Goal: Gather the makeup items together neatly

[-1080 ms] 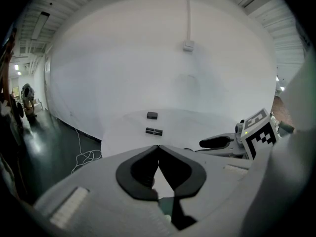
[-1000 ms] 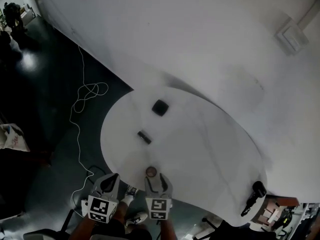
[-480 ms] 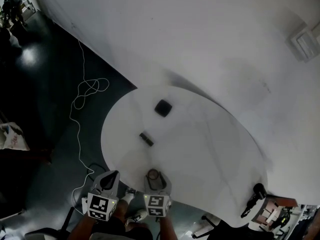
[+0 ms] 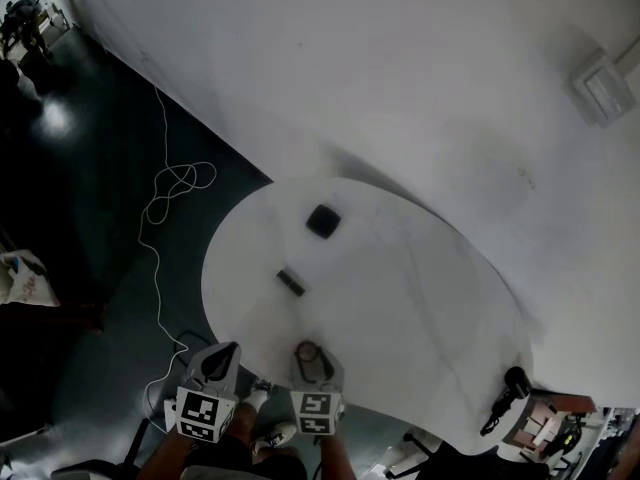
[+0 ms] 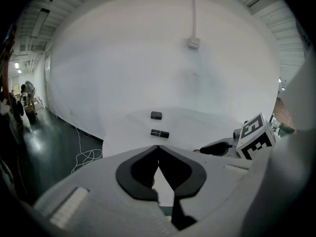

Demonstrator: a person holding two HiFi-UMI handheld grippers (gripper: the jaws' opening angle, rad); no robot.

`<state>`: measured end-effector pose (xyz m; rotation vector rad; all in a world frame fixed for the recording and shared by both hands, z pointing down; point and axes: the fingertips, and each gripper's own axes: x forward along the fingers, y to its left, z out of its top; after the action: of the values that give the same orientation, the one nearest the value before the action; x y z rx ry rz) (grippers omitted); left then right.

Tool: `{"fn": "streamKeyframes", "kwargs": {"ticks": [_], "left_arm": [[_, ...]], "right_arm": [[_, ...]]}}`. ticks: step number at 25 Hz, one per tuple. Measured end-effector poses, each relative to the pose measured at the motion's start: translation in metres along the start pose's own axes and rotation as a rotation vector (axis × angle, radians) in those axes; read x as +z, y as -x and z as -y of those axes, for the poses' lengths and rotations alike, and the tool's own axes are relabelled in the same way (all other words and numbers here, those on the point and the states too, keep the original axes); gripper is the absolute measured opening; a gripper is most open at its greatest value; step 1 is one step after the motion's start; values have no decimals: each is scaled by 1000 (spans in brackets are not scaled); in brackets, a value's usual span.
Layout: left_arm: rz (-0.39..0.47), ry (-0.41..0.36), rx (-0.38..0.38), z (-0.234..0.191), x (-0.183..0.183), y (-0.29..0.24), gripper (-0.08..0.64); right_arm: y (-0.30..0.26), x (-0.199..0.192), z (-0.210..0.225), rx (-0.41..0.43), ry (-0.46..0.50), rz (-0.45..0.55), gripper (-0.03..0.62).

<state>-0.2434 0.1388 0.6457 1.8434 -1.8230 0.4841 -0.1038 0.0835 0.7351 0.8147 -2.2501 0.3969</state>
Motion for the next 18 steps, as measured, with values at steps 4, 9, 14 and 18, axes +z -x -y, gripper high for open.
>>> {"fn": "streamKeyframes", "kwargs": {"ticks": [4,9,14,18], "left_arm": [[21,-16,-17,4,15,-3,11],[77,-48,-81,24,55,-11,11],[120,-96,-170,57,91,-22,11],[150,-143,-252,89,116,-30,11]], "right_arm": [[15,16,12,-32,-15,31,215],[43,43,34,-93,-36,85,215],[76,63,62,-180,-73,132,215],[106,69,88,-263,-111,168,215]]}}
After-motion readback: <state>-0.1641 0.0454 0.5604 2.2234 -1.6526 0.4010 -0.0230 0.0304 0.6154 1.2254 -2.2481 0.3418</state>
